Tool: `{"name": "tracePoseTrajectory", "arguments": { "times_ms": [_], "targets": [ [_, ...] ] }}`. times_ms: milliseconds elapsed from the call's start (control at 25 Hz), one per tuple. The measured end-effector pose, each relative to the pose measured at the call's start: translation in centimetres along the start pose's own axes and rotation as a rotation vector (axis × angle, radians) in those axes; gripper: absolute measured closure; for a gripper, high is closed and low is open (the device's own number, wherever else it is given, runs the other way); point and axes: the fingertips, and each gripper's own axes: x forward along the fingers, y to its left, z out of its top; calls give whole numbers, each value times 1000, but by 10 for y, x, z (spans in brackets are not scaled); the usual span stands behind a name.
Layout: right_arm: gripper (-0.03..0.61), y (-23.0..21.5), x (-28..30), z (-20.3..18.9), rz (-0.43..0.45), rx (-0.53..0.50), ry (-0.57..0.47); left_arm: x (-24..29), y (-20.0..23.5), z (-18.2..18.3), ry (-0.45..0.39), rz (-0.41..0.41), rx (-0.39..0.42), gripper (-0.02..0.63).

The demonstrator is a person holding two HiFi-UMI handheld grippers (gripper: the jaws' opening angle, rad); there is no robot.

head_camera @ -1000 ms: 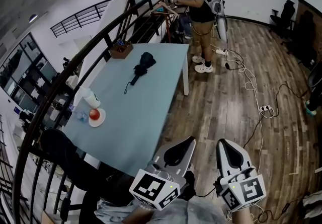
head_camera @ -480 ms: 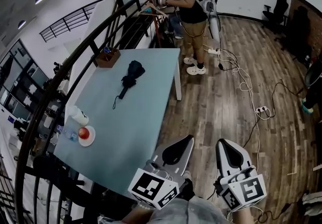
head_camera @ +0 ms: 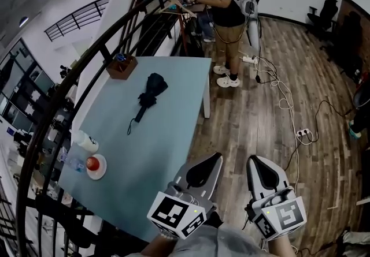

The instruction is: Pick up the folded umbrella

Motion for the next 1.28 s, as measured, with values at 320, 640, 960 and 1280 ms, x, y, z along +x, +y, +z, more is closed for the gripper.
{"name": "tracePoseTrajectory", "arguments": {
  "times_ms": [320, 640, 960, 1280],
  "targets": [
    [578, -12, 43, 3, 9, -16, 9, 22, 38, 2, -11, 22, -14, 609],
    [578, -26, 57, 0, -17, -17, 19, 28, 62, 2, -10, 52, -15, 609],
    [578, -46, 74, -2, -3, -2, 9, 41, 73, -2, 10, 85, 1, 609],
    [580, -84, 118, -3, 86, 23, -1, 83, 93, -7, 23, 168, 9, 609]
  ]
}}
